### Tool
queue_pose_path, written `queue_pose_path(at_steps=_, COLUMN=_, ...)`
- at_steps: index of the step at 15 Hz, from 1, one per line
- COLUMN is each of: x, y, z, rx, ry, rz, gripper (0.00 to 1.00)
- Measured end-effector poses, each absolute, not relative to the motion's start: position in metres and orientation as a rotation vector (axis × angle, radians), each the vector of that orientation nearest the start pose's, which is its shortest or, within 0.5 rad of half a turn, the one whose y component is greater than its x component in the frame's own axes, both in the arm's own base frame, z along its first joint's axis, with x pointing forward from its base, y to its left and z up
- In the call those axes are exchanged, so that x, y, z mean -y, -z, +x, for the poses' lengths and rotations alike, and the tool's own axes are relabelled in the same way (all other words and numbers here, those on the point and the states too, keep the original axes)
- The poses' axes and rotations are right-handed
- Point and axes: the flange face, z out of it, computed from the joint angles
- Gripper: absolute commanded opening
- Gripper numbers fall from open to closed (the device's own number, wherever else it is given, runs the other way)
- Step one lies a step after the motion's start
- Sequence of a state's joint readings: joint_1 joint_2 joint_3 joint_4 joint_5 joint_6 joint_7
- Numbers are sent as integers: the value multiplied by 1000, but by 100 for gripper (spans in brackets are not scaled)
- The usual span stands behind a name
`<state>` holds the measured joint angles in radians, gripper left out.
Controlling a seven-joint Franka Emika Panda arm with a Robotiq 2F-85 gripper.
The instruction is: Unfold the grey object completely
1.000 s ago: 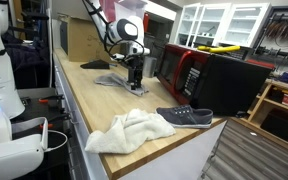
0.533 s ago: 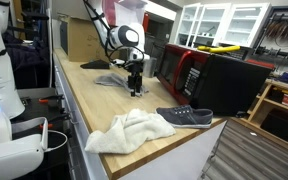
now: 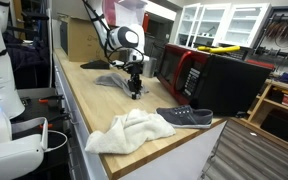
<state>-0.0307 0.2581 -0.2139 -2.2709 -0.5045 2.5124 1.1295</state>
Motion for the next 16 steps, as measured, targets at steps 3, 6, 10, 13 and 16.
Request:
queue_pose_path(at_steps=3, x=130, y=-247, z=518, rx=-1595, ry=232, rz=-3065, gripper=2)
queue_pose_path(at_steps=6, x=129, y=-261, z=517, rx=-1594, ry=266, rz=-3049, gripper=2)
queue_pose_path(at_steps=10, x=125, y=-305, z=499, rx=-1592, ry=326, rz=-3017, gripper=2)
queue_pose_path(at_steps=13, x=128, y=-340, z=468, rx=-1615, ry=328, rz=-3051, gripper=2)
queue_pose_path(at_steps=16, x=151, y=-362, z=428, rx=-1678, ry=321, rz=-3126, gripper=2)
